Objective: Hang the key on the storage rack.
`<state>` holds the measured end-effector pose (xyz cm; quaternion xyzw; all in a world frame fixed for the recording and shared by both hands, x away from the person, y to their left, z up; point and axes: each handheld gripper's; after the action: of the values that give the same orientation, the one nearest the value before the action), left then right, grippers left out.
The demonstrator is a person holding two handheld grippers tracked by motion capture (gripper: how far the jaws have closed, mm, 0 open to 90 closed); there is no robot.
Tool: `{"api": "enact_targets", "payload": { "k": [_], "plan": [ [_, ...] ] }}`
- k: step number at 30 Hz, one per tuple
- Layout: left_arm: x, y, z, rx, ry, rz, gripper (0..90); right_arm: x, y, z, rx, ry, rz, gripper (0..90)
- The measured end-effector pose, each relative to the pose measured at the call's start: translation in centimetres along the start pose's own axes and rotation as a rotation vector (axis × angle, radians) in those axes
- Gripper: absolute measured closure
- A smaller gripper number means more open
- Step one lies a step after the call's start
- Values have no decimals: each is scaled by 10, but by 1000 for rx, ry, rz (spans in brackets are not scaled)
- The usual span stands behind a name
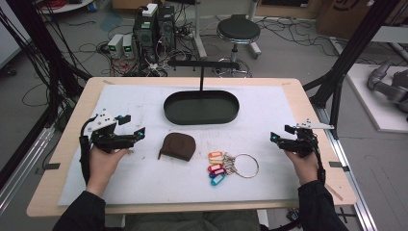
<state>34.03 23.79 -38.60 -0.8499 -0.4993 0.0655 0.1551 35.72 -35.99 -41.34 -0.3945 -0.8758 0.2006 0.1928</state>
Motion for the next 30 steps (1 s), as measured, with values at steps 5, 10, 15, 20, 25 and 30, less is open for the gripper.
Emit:
{"api": "enact_targets", "payload": {
  "k": [5,10,15,20,25,30],
  "plan": [
    [-2,1,1,2,1,8,230,1,-2,0,-10,-8,6,248],
    [-4,3,3,16,-2,15,230,0,-1,0,-5,-5,2,248],
    [-7,4,5,26,-3,18,234,0,-1,0,-8,-5,3,249],
    [-9,6,7,40,0,23,238,0,0,0,-8,-4,8,249],
    [-10,7,8,47,-2,24,238,-1,0,0,-4,-7,11,251],
    [-11,7,9,53,0,31,242,-1,0,0,-5,-3,13,251]
  ]
}}
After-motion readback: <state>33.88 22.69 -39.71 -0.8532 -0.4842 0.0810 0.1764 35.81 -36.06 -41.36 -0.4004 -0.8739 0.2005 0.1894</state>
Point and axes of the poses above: each handheld gripper's, and its own axes: y roughly forward along the jaws, z roughly out of its underside, x roughly to its left, and after that the axes turned 11 degrees about -z, right-handed
